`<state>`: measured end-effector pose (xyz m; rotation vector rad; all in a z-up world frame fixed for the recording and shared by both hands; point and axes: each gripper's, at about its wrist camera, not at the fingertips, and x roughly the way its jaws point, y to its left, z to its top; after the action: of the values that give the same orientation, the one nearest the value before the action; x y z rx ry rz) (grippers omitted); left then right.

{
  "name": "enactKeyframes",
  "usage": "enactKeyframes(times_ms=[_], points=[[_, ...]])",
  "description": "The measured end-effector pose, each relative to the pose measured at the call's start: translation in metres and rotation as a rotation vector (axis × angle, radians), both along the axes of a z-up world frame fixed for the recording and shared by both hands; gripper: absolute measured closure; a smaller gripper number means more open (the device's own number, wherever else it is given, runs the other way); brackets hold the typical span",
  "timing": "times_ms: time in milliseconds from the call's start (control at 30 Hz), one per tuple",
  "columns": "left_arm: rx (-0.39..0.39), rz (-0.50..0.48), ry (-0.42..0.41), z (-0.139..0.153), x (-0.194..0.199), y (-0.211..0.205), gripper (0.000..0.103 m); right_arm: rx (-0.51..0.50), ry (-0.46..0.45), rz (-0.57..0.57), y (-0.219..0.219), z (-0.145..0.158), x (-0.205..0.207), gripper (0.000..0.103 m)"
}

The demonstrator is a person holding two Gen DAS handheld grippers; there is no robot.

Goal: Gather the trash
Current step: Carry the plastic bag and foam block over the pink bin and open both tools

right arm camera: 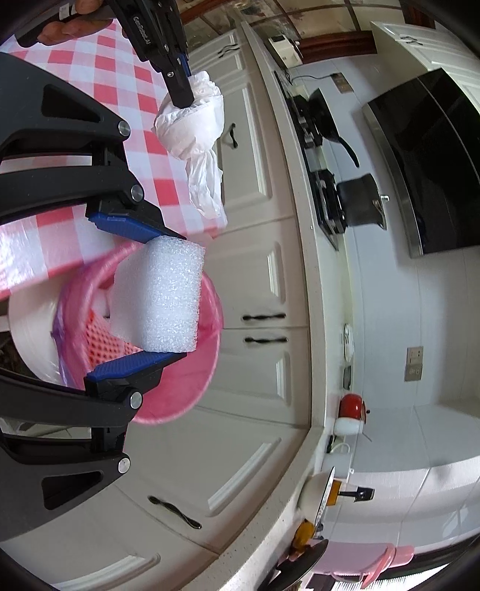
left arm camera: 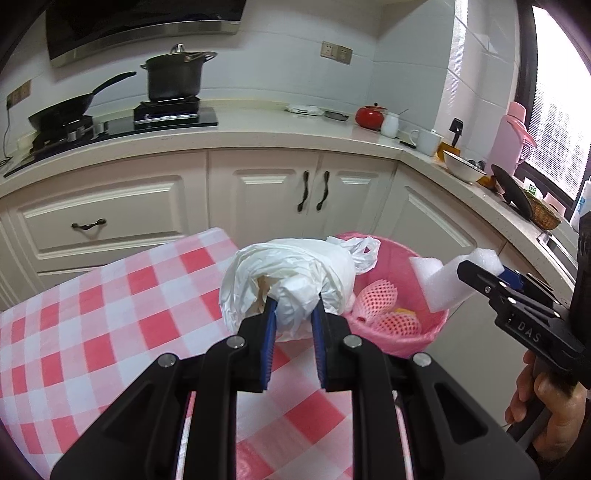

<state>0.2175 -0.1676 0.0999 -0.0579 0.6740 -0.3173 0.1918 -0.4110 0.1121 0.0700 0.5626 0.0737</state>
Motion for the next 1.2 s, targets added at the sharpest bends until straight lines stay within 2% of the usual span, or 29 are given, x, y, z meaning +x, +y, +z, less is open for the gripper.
enactKeyframes(times_ms=[367,733,1067,1200], points=[[-0.004,-0.073,0.032,0.004,0.044,-0.058,0.085,0.005,0.034,-0.034,-0.038,-0.007,0.038,0.051],[0.039,-0.111,0.085,-0.021,0.088,-0.117,0.085,0.011,0.074,-0.057,-0.062,-0.021,0.068,0.051],[0.034,-0.127,0.135,-0.042,0.121,-0.137,0.084,0.032,0.106,-0.055,-0.073,-0.03,0.087,0.048],[0.028,-0.123,0.149,-0.044,0.129,-0.134,0.063,0.03,0.114,-0.072,-0.076,-0.033,0.092,0.028]])
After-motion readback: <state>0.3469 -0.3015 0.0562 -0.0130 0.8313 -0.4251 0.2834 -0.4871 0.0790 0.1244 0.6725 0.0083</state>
